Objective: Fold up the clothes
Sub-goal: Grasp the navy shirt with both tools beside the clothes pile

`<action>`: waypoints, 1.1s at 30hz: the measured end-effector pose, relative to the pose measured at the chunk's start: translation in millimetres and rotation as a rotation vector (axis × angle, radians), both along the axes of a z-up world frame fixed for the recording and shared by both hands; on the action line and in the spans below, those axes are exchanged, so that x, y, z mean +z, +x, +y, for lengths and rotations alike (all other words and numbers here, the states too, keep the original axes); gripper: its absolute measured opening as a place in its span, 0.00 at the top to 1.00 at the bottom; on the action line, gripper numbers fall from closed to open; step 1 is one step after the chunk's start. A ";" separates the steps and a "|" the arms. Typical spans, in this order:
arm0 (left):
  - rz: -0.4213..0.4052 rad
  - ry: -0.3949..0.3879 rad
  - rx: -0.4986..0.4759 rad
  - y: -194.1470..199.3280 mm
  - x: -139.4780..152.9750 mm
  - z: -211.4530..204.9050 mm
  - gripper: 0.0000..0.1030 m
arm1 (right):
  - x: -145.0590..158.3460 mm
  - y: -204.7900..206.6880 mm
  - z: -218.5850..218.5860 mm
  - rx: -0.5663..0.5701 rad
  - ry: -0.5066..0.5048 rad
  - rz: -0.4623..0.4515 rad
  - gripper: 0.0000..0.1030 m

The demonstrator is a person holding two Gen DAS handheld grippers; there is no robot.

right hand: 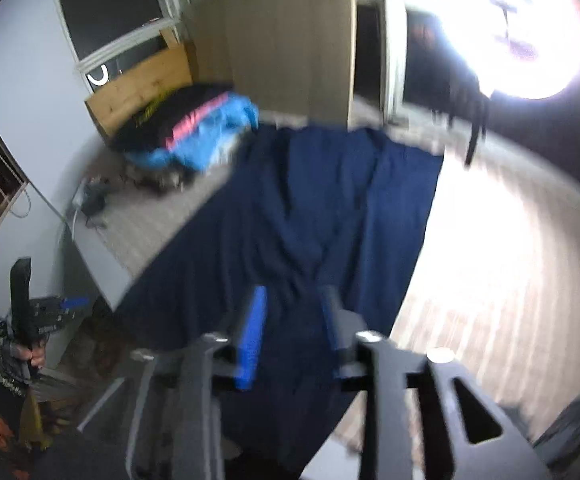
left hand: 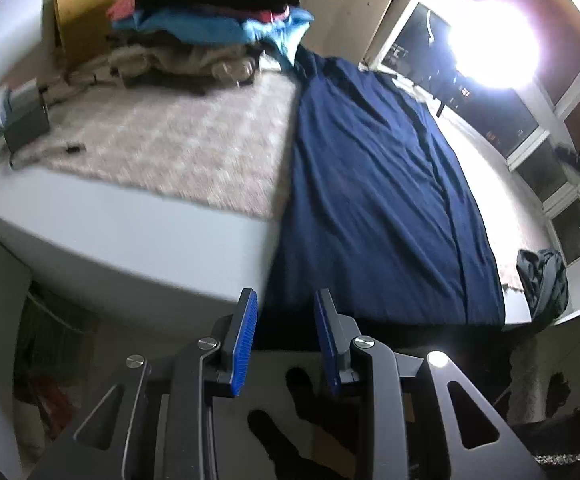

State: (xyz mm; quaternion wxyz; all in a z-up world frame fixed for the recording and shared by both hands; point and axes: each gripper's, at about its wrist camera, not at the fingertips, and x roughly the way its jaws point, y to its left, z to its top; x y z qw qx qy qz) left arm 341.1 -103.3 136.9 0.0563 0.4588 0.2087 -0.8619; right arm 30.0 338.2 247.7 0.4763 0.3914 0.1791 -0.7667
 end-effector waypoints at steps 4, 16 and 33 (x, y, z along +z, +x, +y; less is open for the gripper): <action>0.042 -0.046 0.005 -32.9 18.7 -10.0 0.73 | 15.5 -31.8 -41.9 0.022 0.005 0.051 0.62; 0.090 -0.166 -0.096 -270.3 22.7 20.0 0.71 | -66.7 -164.7 -238.1 0.196 0.127 -0.022 0.62; -0.029 -0.268 0.149 -405.4 -51.9 -33.4 0.71 | -156.9 -239.5 -440.2 0.500 0.192 -0.026 0.62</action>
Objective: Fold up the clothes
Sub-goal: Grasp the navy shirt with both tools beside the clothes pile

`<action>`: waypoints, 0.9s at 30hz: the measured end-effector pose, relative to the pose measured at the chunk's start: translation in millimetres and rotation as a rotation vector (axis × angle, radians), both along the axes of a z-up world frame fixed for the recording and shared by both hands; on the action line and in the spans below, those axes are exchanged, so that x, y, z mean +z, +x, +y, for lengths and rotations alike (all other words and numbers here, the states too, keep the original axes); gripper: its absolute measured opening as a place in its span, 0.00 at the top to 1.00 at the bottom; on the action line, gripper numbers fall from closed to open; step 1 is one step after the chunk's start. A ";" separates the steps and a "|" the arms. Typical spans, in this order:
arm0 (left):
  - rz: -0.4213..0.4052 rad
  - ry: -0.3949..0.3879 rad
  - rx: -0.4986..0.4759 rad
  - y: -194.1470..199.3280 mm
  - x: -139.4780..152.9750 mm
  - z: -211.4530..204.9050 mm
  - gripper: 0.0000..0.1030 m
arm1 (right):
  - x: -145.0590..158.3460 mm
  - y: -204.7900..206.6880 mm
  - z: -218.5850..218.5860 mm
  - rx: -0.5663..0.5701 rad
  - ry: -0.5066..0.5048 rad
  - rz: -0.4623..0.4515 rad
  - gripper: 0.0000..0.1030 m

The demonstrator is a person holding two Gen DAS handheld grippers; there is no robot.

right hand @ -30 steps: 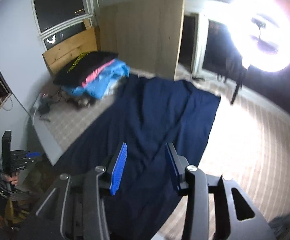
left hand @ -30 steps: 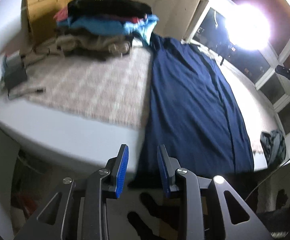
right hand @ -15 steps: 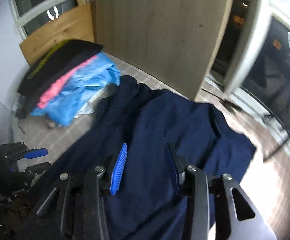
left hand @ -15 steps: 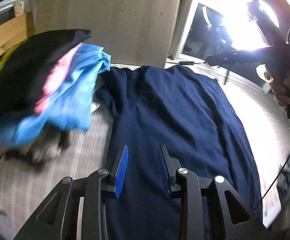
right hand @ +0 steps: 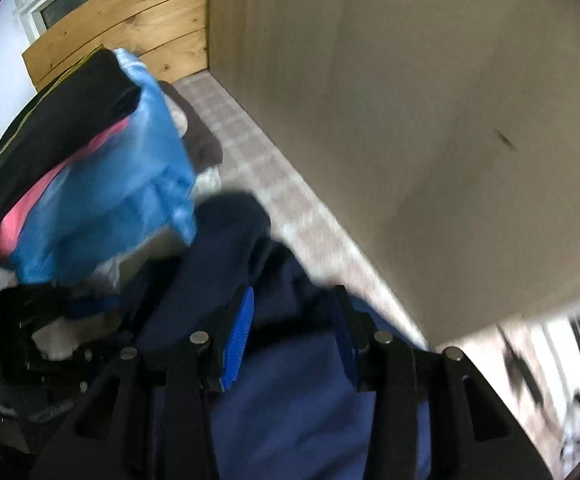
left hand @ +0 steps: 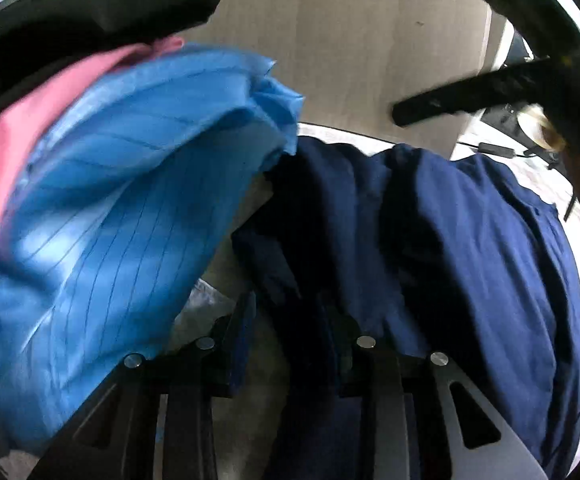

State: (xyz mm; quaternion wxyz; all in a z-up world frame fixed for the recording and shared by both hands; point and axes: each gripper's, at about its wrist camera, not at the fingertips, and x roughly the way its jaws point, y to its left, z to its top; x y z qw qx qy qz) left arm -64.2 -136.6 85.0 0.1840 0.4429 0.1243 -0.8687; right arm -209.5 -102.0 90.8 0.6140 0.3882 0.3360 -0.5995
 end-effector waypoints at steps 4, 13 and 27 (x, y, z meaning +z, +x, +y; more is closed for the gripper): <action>-0.018 -0.014 0.003 -4.9 -9.3 -1.2 0.71 | -23.9 2.9 -43.5 0.049 0.044 -0.043 0.62; 0.038 -0.030 -0.009 -3.1 -11.7 -3.9 0.95 | -50.7 24.8 -88.3 0.154 0.090 -0.026 1.00; 0.134 -0.174 0.065 39.2 13.6 15.2 0.95 | 16.9 8.9 -74.6 0.071 -0.156 -0.114 0.98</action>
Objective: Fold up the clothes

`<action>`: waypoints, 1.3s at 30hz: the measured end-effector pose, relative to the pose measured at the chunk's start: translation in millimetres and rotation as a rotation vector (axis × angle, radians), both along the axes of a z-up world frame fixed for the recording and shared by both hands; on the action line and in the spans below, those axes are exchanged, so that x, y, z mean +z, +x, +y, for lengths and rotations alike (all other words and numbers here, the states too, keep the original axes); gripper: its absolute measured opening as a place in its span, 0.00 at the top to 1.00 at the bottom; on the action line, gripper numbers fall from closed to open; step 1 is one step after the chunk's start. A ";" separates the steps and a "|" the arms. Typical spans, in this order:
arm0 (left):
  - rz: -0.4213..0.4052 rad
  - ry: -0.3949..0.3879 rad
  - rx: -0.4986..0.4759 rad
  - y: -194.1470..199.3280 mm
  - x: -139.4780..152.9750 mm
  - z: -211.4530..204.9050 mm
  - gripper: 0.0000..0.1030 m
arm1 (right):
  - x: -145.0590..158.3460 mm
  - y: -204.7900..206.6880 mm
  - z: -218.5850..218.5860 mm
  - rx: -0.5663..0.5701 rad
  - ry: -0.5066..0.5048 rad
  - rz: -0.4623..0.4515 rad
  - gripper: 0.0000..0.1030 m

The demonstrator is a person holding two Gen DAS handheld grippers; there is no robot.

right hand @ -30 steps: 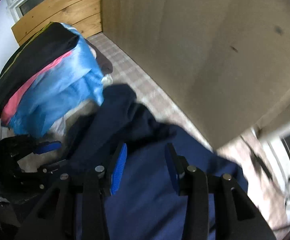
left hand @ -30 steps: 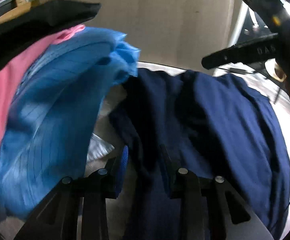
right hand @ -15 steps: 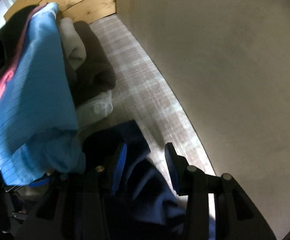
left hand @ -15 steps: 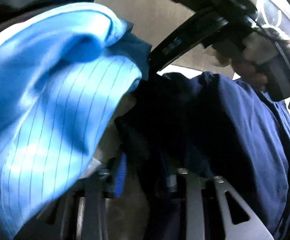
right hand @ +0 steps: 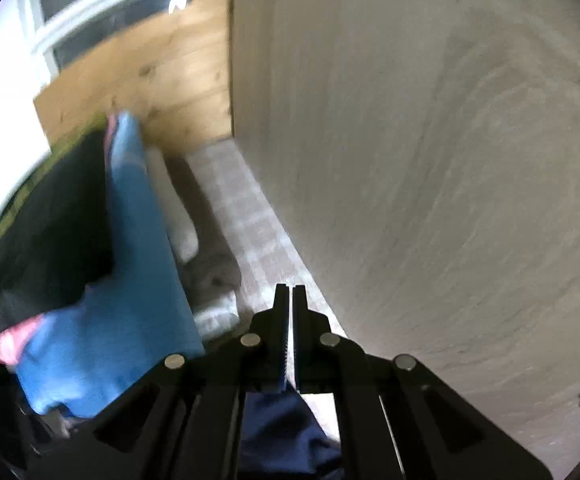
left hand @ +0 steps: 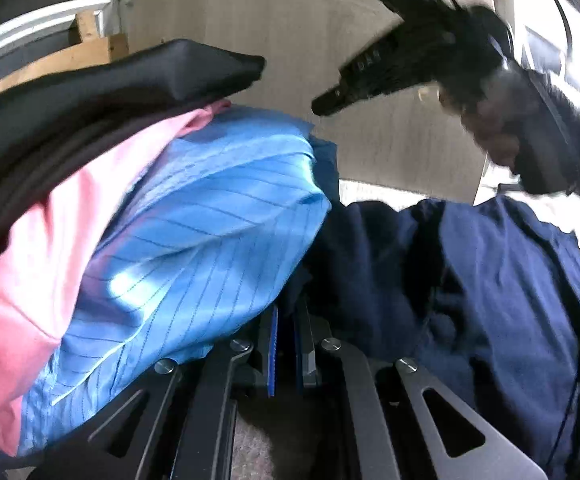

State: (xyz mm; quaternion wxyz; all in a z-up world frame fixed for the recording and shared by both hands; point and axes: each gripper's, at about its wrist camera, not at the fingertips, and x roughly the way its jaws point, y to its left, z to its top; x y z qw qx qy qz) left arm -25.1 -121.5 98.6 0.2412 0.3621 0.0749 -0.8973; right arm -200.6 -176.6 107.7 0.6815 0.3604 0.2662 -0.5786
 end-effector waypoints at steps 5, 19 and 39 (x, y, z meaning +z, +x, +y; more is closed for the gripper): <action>-0.060 0.015 -0.008 0.2 1.9 -1.5 0.90 | -19.7 9.6 32.4 0.024 0.175 0.210 0.78; -0.110 0.100 -0.296 -99.9 51.2 -10.1 0.54 | -37.7 -71.8 212.7 -0.280 0.199 0.189 0.78; -0.308 -0.025 -0.252 -117.5 -3.3 -28.1 0.98 | -73.5 -104.8 270.1 -0.368 0.236 0.109 0.77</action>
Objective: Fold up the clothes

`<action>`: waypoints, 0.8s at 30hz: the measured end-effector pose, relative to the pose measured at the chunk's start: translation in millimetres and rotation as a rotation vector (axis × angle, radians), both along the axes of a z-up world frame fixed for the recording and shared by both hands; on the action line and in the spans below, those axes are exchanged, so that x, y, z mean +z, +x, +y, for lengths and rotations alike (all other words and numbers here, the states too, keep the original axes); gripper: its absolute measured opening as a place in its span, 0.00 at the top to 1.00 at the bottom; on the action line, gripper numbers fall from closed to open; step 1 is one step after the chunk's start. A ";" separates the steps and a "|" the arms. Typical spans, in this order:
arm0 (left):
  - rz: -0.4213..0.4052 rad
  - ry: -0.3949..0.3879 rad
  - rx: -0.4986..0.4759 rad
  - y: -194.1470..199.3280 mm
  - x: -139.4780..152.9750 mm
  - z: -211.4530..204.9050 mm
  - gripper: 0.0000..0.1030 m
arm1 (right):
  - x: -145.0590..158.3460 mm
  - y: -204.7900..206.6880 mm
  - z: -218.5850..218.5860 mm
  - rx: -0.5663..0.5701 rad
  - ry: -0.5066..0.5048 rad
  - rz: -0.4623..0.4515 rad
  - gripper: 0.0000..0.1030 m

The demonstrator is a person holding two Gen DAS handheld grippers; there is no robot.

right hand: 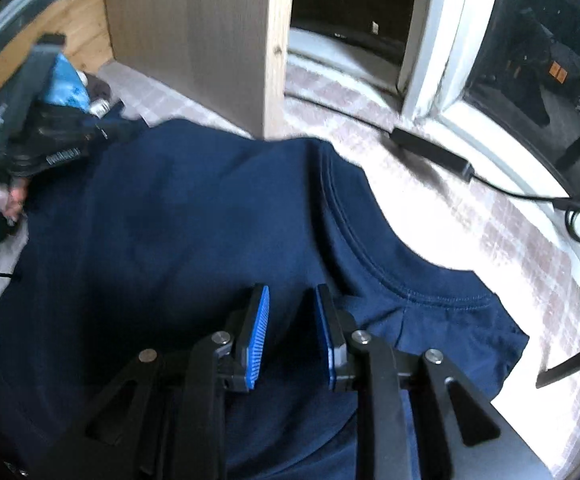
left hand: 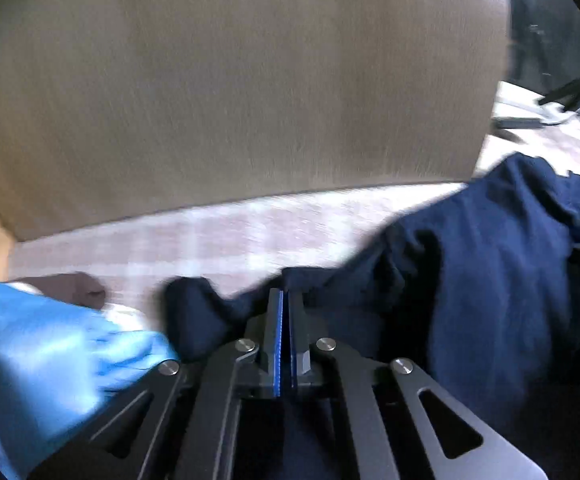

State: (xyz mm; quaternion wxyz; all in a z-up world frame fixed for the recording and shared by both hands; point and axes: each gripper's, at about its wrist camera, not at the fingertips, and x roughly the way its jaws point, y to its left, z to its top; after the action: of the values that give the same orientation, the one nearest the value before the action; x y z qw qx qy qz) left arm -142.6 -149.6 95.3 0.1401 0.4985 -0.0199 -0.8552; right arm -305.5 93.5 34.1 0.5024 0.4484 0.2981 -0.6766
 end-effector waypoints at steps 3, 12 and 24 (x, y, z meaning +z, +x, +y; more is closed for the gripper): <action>0.000 -0.017 0.056 4.8 -0.7 -9.9 0.97 | 1.4 -3.6 2.6 -0.025 -0.008 -0.017 0.77; 0.052 0.098 0.016 38.6 35.0 -1.7 0.61 | 24.1 -9.0 1.7 -0.044 -0.079 -0.005 0.77; 0.166 0.165 0.124 154.4 66.1 22.6 0.56 | 45.3 12.8 -40.7 0.112 -0.124 0.002 0.75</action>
State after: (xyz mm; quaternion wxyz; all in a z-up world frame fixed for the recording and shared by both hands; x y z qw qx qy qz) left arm 11.7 -127.0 161.4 0.1523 0.4360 0.0931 -0.8820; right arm -292.6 52.8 79.4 0.5657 0.3984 0.2809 -0.6651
